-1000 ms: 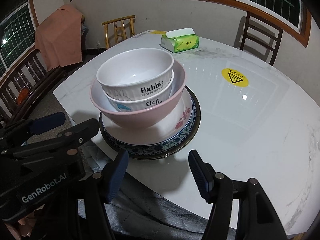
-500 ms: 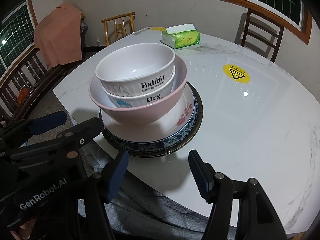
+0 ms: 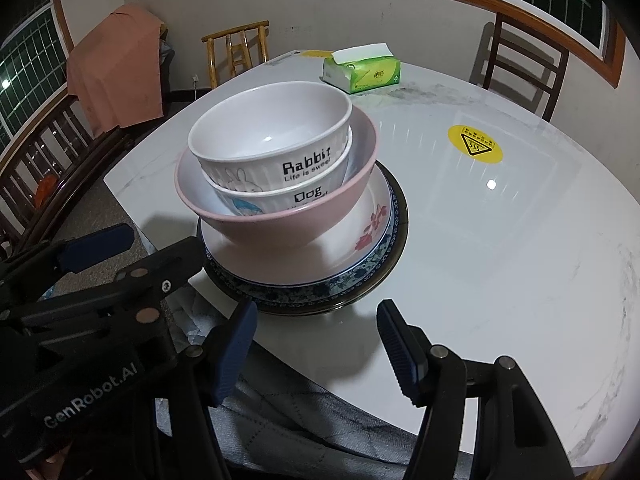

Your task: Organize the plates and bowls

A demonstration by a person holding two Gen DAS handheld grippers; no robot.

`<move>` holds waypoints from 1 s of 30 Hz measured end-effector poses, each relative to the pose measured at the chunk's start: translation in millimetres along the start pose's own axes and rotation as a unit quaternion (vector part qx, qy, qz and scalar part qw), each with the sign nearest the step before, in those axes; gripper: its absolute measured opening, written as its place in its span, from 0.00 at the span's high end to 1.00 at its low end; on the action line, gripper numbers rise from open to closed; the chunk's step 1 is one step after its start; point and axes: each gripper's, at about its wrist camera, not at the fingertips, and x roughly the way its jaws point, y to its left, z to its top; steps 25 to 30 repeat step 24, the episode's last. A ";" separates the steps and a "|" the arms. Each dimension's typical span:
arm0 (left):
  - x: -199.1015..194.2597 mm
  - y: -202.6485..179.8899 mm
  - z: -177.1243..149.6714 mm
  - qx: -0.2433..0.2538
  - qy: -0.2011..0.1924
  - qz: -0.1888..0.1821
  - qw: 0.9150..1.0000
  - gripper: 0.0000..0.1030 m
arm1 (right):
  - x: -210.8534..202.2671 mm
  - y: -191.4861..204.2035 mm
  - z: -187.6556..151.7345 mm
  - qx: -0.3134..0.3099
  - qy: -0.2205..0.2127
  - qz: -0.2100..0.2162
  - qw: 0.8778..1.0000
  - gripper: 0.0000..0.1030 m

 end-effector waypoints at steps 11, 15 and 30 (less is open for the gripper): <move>0.8 -1.0 1.0 -0.002 0.000 -0.006 1.000 0.42 | 0.6 -0.4 0.9 0.000 0.001 -0.002 1.000 0.38; 1.6 -1.3 0.8 0.002 0.000 -0.006 1.000 0.42 | 1.8 -0.3 1.4 0.001 0.003 0.000 1.000 0.38; 0.9 -0.1 1.6 0.006 0.000 -0.008 1.000 0.41 | 1.9 2.4 2.8 -0.002 0.003 -0.002 1.000 0.38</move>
